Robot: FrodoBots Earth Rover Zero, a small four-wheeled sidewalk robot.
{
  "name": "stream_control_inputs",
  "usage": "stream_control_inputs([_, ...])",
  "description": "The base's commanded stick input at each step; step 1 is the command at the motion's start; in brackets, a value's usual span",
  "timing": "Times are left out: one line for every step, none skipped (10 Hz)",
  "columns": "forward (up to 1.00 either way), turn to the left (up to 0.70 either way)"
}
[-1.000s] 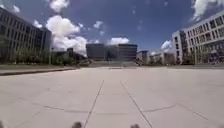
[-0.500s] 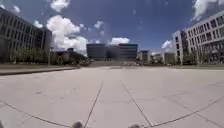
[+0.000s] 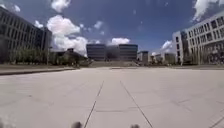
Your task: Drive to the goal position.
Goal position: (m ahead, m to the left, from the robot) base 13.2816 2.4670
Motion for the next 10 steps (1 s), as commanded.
stream_control_inputs([0.7, 0.0])
stream_control_inputs([0.7, 0.0])
stream_control_inputs([0.7, 0.0])
stream_control_inputs([0.7, 0.0])
stream_control_inputs([0.7, 0.0])
stream_control_inputs([0.7, 0.0])
stream_control_inputs([0.7, 0.0])
stream_control_inputs([0.7, 0.0])
stream_control_inputs([0.7, 0.0])
stream_control_inputs([0.7, 0.0])
